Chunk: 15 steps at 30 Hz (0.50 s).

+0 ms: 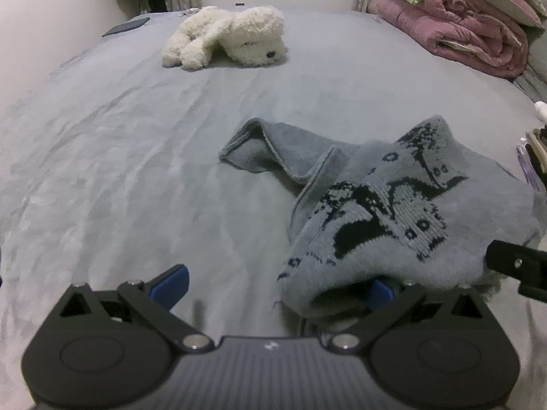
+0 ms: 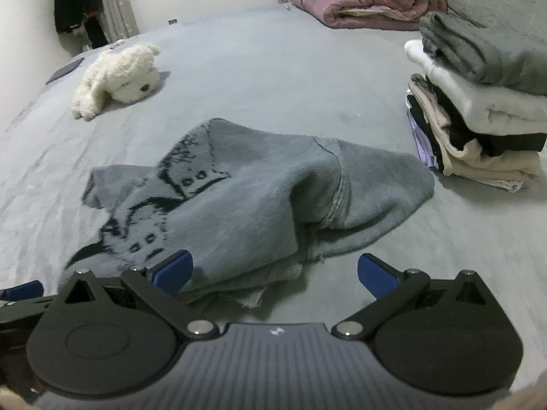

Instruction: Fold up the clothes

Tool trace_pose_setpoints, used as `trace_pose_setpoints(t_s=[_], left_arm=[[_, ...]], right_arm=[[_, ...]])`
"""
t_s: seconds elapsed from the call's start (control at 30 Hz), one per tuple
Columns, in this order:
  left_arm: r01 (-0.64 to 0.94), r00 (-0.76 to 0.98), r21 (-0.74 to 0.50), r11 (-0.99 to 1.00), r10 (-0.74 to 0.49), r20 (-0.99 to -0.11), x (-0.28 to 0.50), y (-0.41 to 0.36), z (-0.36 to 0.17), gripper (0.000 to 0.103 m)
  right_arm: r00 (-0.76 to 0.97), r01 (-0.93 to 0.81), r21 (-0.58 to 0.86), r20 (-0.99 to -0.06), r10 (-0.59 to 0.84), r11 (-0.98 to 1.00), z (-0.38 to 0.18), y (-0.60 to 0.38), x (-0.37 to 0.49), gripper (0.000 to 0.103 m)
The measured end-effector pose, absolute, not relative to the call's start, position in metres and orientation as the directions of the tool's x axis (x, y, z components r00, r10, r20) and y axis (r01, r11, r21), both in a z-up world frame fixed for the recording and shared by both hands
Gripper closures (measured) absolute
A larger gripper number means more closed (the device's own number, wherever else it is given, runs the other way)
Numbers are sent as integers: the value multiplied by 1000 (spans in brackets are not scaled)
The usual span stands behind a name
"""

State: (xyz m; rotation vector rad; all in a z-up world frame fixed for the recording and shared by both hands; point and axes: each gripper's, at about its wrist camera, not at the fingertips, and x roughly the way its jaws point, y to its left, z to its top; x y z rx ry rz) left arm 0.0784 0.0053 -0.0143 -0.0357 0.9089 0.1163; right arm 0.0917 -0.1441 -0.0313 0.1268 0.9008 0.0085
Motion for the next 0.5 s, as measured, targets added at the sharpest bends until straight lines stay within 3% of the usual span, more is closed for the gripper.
trace_pose_setpoints(t_s=[0.5], left_arm=[[-62,637,39,997,69,-768,88,-6,-33,0]], right_arm=[[571,61,204,-810,134,977,-77,-156,108,0]])
